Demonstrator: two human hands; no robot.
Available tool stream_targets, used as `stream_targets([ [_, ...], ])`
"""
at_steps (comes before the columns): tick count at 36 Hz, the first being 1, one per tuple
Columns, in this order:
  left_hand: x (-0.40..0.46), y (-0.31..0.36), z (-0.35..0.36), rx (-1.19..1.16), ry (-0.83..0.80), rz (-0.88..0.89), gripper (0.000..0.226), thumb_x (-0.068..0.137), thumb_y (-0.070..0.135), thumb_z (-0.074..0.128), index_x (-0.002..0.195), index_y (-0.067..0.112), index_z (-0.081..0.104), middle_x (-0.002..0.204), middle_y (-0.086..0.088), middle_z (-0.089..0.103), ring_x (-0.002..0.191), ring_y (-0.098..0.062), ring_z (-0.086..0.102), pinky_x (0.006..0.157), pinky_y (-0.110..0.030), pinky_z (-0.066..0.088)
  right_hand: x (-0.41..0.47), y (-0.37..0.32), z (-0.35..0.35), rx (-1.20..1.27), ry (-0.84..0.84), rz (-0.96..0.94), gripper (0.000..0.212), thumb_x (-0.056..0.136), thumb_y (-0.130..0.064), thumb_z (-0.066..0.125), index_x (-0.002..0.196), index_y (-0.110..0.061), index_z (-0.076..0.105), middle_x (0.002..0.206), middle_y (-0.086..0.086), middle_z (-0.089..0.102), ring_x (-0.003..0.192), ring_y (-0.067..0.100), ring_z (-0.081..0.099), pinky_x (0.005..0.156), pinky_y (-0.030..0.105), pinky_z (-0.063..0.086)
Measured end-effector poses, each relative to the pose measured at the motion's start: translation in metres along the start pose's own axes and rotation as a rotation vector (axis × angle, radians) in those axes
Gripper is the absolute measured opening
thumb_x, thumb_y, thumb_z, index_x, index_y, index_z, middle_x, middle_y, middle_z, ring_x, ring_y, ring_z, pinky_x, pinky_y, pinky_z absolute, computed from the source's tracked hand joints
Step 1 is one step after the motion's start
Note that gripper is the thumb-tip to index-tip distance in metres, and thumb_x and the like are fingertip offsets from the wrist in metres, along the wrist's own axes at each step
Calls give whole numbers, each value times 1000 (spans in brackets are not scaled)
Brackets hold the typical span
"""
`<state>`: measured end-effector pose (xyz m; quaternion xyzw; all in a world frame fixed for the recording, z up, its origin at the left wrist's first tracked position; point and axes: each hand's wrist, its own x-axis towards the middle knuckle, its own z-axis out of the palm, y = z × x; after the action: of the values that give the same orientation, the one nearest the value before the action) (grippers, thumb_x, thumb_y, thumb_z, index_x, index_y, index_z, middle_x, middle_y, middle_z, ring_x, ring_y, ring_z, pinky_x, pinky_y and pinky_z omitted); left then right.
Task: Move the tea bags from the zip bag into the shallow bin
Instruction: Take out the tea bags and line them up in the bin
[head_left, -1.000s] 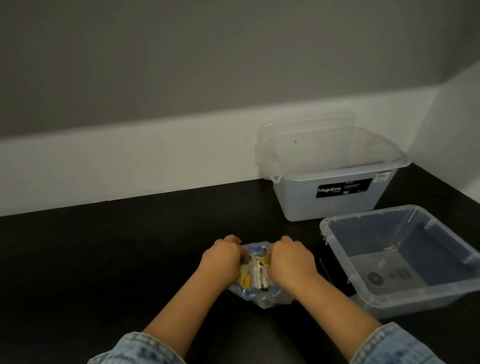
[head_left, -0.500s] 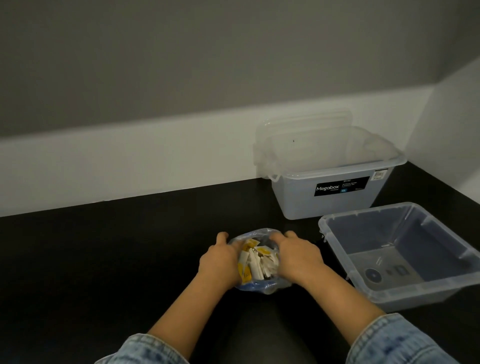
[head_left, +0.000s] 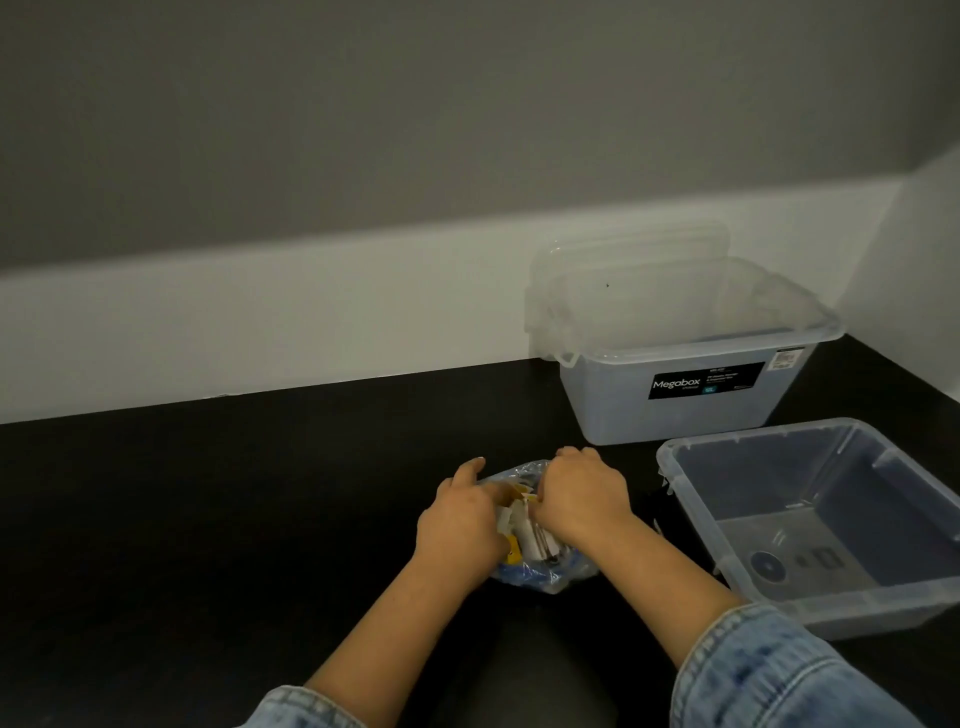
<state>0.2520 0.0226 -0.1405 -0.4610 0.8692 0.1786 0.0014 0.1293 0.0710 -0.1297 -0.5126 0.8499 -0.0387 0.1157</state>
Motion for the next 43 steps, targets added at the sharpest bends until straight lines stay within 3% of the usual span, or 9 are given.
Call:
stream_targets([
  [6,1,-2,-1,-55,18,-8,60,81,16,66,133,38,46,155,10,15,138,-14,25,97,-31,42,3,-2,-4,-18,14,76,29,88,-34,61,108,-14,58,111,5,56,105,19,51,85,32,48],
  [13,2,-1,-2,-117,71,-9,48,85,17,61,126,39,53,149,12,27,135,-11,29,99,-30,42,9,4,-3,109,-13,189,34,85,-46,61,97,-15,62,100,5,63,100,20,58,92,41,50],
  [21,2,2,1,-119,55,-6,39,88,21,59,123,38,57,149,12,28,137,-12,25,101,-31,39,11,5,6,119,27,197,32,87,-43,59,106,-18,65,113,3,60,120,23,46,110,51,29],
  [26,3,3,-1,-130,51,-24,40,88,23,59,124,38,56,150,11,26,139,-13,21,104,-32,36,17,10,5,262,20,249,19,81,-41,67,92,-26,70,102,-2,64,117,22,49,112,57,21],
  [32,1,6,2,-146,88,8,36,89,28,58,124,39,57,150,10,28,140,-14,18,108,-32,30,14,11,-9,391,30,240,23,83,-49,62,89,-30,73,95,-4,69,111,21,55,114,57,13],
  [39,2,10,0,-159,184,89,42,82,50,62,123,37,59,147,14,34,139,-12,21,113,-37,25,4,4,-30,542,78,205,22,85,-49,62,81,-30,72,98,-4,71,111,19,57,115,56,10],
  [43,1,13,-3,-204,270,104,45,77,61,61,114,37,64,141,16,43,134,-9,28,110,-37,28,1,2,-35,652,33,185,30,84,-48,63,62,-28,64,67,-3,70,88,15,64,113,54,22],
])
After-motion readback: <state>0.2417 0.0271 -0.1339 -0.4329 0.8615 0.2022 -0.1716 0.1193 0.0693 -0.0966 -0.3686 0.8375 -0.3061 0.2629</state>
